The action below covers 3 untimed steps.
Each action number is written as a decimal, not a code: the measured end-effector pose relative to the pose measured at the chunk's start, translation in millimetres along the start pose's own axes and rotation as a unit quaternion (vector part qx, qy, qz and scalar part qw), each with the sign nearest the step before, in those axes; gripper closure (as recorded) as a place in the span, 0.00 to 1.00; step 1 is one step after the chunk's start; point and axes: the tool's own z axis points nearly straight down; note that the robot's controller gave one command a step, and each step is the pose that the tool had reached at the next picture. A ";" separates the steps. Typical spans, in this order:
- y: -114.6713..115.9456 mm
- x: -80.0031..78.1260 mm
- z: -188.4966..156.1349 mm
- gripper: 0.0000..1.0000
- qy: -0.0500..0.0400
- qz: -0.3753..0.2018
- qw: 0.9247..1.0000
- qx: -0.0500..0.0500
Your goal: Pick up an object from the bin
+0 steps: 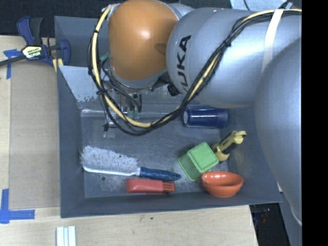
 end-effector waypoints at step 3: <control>-7.5 84.0 73.5 0.00 -0.011 -0.082 0.997 -0.003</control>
Offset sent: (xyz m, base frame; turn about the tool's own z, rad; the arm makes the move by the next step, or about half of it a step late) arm -0.0597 -0.0237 -0.1634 0.0547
